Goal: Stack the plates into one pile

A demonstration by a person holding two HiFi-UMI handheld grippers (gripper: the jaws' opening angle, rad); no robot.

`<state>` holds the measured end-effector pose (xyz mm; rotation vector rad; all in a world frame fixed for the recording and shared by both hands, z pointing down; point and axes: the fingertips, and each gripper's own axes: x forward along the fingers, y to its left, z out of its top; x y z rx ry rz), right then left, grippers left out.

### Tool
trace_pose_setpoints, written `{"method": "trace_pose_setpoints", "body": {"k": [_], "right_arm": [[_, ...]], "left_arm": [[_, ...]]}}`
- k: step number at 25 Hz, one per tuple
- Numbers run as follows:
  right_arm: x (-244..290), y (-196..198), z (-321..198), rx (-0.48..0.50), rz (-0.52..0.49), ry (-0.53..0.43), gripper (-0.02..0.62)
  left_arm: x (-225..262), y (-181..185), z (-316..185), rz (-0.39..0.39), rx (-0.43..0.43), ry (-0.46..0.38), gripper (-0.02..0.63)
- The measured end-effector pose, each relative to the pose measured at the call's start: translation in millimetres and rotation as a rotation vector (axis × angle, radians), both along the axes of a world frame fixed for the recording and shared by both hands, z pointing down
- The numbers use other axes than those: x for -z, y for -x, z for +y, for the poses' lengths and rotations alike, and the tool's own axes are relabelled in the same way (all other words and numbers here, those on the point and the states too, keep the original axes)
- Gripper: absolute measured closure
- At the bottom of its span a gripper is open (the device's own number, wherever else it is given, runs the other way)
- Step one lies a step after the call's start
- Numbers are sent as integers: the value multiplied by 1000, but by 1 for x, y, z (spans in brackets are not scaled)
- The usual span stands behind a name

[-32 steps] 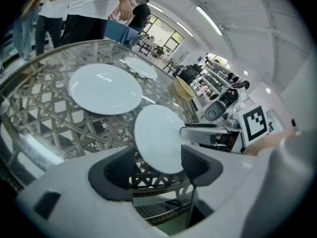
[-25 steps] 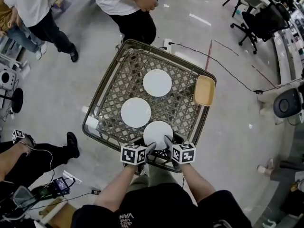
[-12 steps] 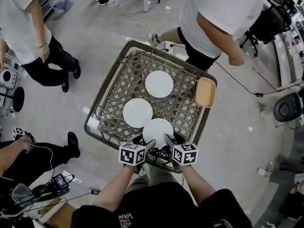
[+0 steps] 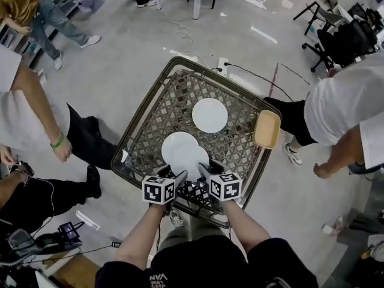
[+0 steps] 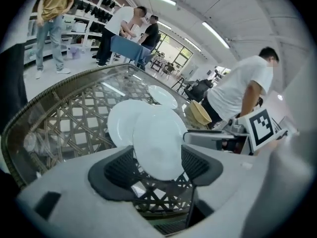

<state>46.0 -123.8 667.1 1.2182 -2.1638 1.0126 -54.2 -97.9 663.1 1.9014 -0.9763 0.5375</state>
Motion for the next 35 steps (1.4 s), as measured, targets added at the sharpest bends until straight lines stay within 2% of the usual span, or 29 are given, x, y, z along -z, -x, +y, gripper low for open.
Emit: {"method": "trace_pose_setpoints", "body": {"k": [7, 18, 26, 35], "right_arm": [[-2, 34, -35, 78, 8, -2, 403], [-11, 43, -45, 130, -5, 9, 385], [-6, 36, -55, 112, -38, -16, 379], [-2, -2, -80, 22, -42, -22, 379]], "left_arm": [[-7, 30, -29, -57, 51, 12, 304], [-14, 34, -45, -116, 61, 4, 302], [-11, 35, -51, -161, 51, -21, 295], [4, 20, -91, -175, -20, -84, 295]]}}
